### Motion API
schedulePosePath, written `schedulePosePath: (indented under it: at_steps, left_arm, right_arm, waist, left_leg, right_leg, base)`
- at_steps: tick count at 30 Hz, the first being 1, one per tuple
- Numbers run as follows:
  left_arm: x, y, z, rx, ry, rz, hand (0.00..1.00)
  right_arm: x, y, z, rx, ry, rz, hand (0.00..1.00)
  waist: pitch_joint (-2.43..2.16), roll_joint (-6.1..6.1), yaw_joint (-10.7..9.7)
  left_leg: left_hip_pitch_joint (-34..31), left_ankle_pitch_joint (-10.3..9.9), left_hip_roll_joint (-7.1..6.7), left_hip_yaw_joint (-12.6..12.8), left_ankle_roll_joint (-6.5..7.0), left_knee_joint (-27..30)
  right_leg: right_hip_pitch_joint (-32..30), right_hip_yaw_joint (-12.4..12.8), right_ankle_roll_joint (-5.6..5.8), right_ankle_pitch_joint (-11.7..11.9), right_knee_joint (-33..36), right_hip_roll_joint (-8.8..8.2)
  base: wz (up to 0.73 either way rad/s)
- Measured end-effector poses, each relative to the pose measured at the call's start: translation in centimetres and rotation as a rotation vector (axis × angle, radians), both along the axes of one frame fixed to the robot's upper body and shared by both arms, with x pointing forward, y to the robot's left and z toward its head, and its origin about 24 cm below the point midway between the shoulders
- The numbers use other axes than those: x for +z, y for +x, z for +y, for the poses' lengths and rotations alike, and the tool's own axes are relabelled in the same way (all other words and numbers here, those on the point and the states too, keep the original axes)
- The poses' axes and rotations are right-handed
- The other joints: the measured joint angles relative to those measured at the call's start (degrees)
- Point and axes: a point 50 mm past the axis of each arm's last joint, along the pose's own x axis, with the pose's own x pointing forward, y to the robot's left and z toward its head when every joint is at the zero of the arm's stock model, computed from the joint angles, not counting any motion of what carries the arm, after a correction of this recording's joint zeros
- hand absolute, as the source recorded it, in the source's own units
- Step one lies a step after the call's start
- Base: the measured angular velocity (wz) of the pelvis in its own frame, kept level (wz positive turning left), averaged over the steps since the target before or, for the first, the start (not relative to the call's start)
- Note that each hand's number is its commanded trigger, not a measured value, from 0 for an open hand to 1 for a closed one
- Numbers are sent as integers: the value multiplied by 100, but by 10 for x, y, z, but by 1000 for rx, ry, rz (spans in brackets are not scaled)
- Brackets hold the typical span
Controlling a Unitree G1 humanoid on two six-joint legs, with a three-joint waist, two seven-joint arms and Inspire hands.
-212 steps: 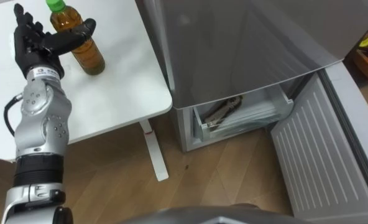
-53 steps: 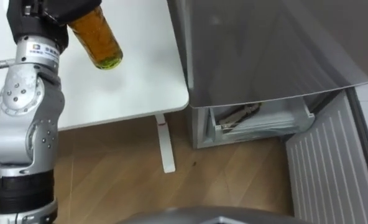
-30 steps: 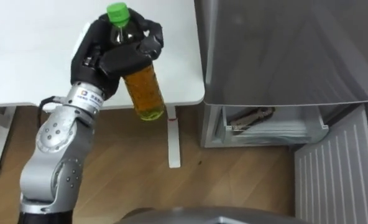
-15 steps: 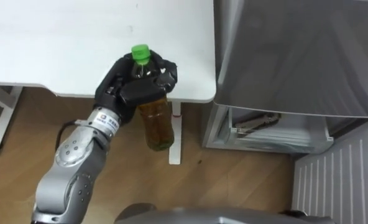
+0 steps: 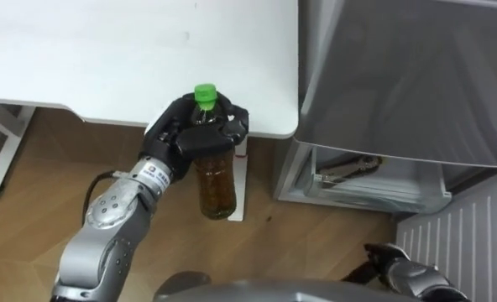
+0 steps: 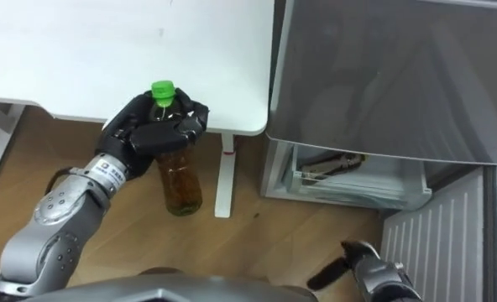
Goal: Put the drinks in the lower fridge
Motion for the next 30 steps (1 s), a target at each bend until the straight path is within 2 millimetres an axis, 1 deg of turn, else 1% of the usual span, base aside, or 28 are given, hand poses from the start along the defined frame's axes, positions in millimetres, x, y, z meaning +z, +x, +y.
schedulePosePath:
  at_steps: [3, 7, 9, 10, 12, 13, 14, 16, 17, 18, 20, 25, 30]
  left_arm:
    - [-5, -1, 1, 20, 15, 22, 100]
    - [-7, -1, 2, 28, 16, 19, 100]
    - [-6, -1, 1, 29, 10, 11, 100]
    - [-6, -1, 0, 28, 9, 8, 100]
    - [-5, -1, -2, 26, 6, -9, 100]
    - [-5, 0, -2, 26, 6, -13, 100]
    - [-5, 0, -1, 31, 21, -26, 100]
    - [-5, 1, -1, 40, 58, -43, 100]
    - [-6, 2, 1, 43, 88, -49, 100]
    - [-6, 2, 1, 43, 112, -53, 100]
    - [-6, 2, 3, 43, 136, -61, 100]
    - [-2, 3, 7, 42, 193, -105, 100]
    - [2, 5, 8, 59, 245, -160, 100]
  right_arm:
    - [3, 10, 5, 67, -7, -43, 0]
    - [8, 20, 10, 153, -3, -70, 0]
    - [15, 33, 16, 212, 4, -123, 0]
    - [17, 36, 18, 225, 5, -136, 0]
    - [24, 47, 27, 303, -9, -190, 0]
    - [26, 49, 29, 322, -12, -201, 0]
    - [29, 52, 34, 356, -7, -223, 0]
    - [36, 61, 43, 394, 14, -273, 0]
    - [41, 65, 50, 418, 33, -309, 0]
    - [46, 67, 56, 437, 56, -340, 0]
    - [50, 69, 63, 448, 99, -369, 0]
    - [62, 71, 71, 430, 198, -431, 0]
    - [73, 77, 76, 478, 257, -455, 0]
  waist:
    - [13, 17, 4]
    - [19, 16, 10]
    - [28, 33, -21]
    - [30, 37, -27]
    - [44, 67, -23]
    - [46, 72, -19]
    - [40, 89, -6]
    - [56, 129, -6]
    - [55, 136, -13]
    - [56, 129, -13]
    - [54, 112, -7]
    - [50, 101, -10]
    - [46, 110, -23]
  left_leg:
    - [-17, -1, -1, -4, -2, -2]
    - [-14, -3, 1, 10, -2, -24]
    - [-25, -3, 4, 26, -2, -17]
    - [-23, -3, 4, 28, -1, -13]
    - [-16, -3, 4, 35, -1, -15]
    - [-6, -3, 6, 42, -1, -21]
    - [6, -2, 13, 66, -1, -38]
    - [4, -2, 23, 72, -1, -46]
    - [5, -1, 25, 72, -1, -52]
    - [8, 0, 25, 72, -1, -56]
    - [10, 0, 20, 71, 0, -52]
    - [-11, -1, 5, 36, 1, -37]
    - [-26, 0, 5, 30, 1, -54]
  right_leg:
    - [-4, -18, 0, 0, 0, -1]
    - [-5, 2, 0, 0, 13, -3]
    - [-1, 18, -3, 3, 12, -2]
    - [2, 18, -3, 3, 13, -3]
    - [4, 24, -3, 3, 12, -3]
    - [-3, 24, -3, 3, 14, -4]
    - [-17, 27, -3, 3, 23, -9]
    - [-35, 43, -4, 3, 84, -9]
    - [-40, 48, -4, 3, 95, -10]
    - [-35, 48, -3, 2, 95, -10]
    - [-32, 47, -3, 3, 94, -17]
    - [-32, 20, -3, 3, 89, -21]
    - [-35, 9, -3, 3, 96, -19]
  base:
    - [3]
    - [-1]
    - [-4]
    - [0]
    - [0]
    - [-4]
    - [-6]
    - [-3]
    - [0]
    - [0]
    - [0]
    - [1]
    - [0]
